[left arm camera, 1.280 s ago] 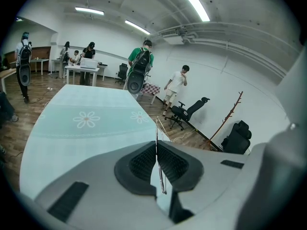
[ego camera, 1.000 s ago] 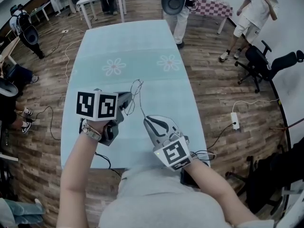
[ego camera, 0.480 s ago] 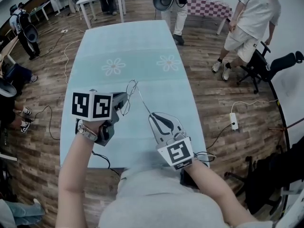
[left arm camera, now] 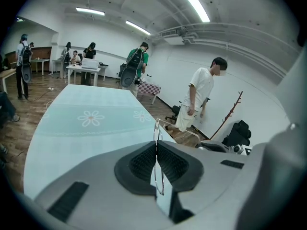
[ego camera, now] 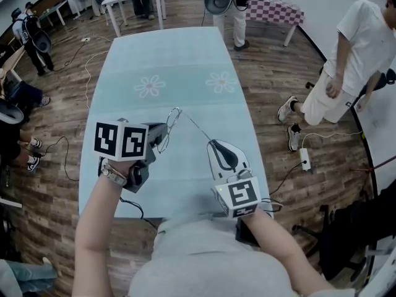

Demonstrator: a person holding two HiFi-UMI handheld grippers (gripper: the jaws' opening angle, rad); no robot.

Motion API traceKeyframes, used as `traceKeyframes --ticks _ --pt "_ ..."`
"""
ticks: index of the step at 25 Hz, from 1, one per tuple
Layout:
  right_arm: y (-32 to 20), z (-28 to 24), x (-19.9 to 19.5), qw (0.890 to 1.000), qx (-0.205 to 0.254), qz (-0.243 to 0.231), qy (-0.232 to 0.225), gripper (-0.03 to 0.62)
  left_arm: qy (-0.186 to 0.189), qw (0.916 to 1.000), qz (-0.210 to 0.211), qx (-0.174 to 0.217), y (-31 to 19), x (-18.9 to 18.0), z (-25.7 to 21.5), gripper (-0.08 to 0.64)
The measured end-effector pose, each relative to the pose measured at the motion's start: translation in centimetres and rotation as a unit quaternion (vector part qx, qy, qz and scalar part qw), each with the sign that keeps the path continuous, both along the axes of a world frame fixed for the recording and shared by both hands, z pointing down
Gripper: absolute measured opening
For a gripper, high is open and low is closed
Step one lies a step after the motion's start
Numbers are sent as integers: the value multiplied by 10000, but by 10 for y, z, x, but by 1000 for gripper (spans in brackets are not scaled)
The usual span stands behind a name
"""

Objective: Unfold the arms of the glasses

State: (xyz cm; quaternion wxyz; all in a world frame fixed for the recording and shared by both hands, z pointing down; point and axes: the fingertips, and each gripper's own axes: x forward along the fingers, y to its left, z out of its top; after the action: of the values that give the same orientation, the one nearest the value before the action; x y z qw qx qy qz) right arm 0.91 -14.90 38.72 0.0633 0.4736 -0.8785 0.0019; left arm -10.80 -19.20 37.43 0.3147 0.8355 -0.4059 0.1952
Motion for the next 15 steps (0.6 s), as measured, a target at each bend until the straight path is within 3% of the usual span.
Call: traceKeyframes --ticks 5,15 --pt "-9 3 19 9983 -224 420 -348 31 -1 9999 137 0 8 3 0 15" --pt "-21 5 30 9954 -417 657 -566 39 -13 9990 437 -26 18 6 -2 17"
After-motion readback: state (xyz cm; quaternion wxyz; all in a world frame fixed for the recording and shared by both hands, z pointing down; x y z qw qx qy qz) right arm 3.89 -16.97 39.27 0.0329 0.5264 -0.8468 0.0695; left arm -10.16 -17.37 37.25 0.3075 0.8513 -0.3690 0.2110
